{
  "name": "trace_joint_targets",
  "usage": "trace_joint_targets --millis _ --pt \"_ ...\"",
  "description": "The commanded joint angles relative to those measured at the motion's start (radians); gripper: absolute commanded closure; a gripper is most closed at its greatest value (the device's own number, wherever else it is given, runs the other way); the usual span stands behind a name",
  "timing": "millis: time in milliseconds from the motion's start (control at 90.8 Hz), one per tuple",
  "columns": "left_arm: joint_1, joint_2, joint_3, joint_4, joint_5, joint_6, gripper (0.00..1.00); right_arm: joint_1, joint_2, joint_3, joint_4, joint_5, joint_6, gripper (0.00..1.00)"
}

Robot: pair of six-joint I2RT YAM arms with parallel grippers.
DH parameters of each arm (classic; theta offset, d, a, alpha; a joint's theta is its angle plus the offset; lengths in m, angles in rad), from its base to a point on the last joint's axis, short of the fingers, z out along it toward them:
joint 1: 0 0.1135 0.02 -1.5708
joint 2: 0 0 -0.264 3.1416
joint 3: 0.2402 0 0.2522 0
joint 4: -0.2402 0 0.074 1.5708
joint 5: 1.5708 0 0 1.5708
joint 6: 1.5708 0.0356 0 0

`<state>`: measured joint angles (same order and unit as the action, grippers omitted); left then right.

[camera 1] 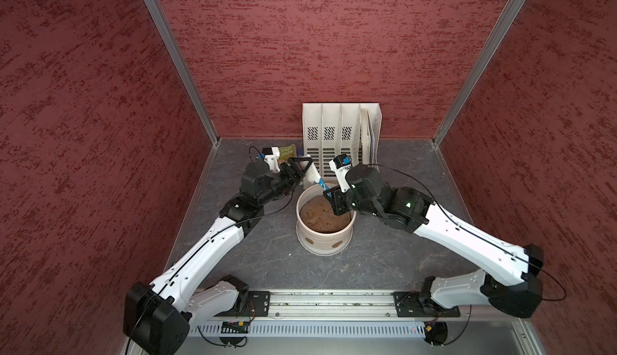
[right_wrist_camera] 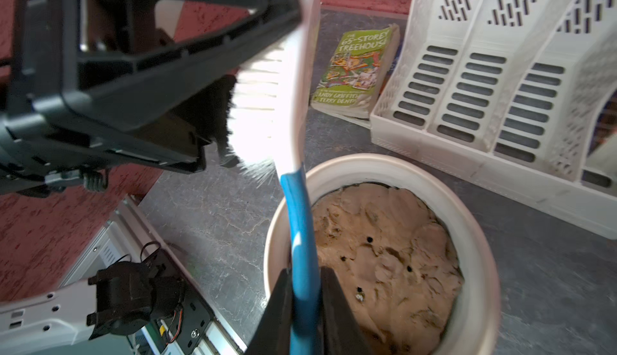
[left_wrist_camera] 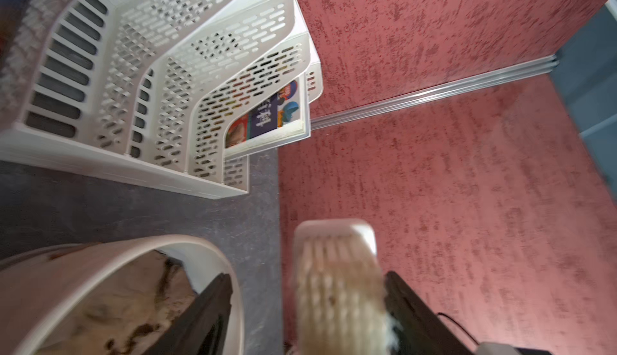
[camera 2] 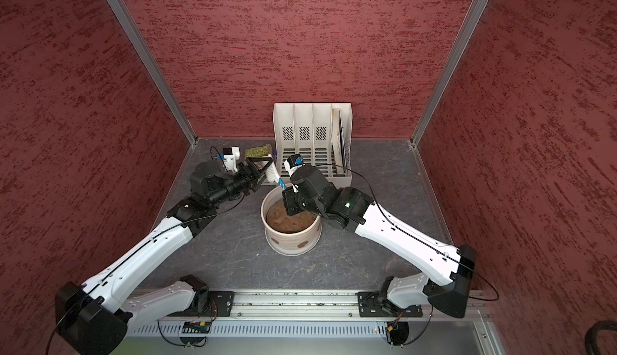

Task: Scrub the dried mud off the ceramic pot
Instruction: Pick up the brush from the center of the board, then brush off the soil from the pot.

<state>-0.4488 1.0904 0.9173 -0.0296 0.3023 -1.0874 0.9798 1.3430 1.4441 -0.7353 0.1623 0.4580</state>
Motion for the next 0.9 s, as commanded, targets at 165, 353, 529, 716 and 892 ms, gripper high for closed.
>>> trace_joint_targets --millis 165,353,529,716,892 --pt "0.021 -0.027 0.109 -0.384 -0.093 0.523 0.01 -0.006 -0.085 -0.019 -0.513 0.427 0.34 1.0" --pt "-0.066 -0.025 0.094 -0.52 -0.231 0.758 0.11 -0.006 -0.202 -0.241 -0.647 0.397 0.538 1.0" --pt "-0.129 0.035 0.127 -0.597 -0.313 0.826 1.0 -0.007 -0.237 -0.416 -0.569 0.271 0.601 1.0" --pt "-0.122 0.059 0.103 -0.516 -0.242 0.838 1.0 0.039 -0.314 -0.513 -0.501 0.205 0.607 1.0" --pt "-0.09 0.114 0.131 -0.501 -0.249 0.778 0.6 0.142 -0.397 -0.534 -0.509 0.247 0.681 1.0"
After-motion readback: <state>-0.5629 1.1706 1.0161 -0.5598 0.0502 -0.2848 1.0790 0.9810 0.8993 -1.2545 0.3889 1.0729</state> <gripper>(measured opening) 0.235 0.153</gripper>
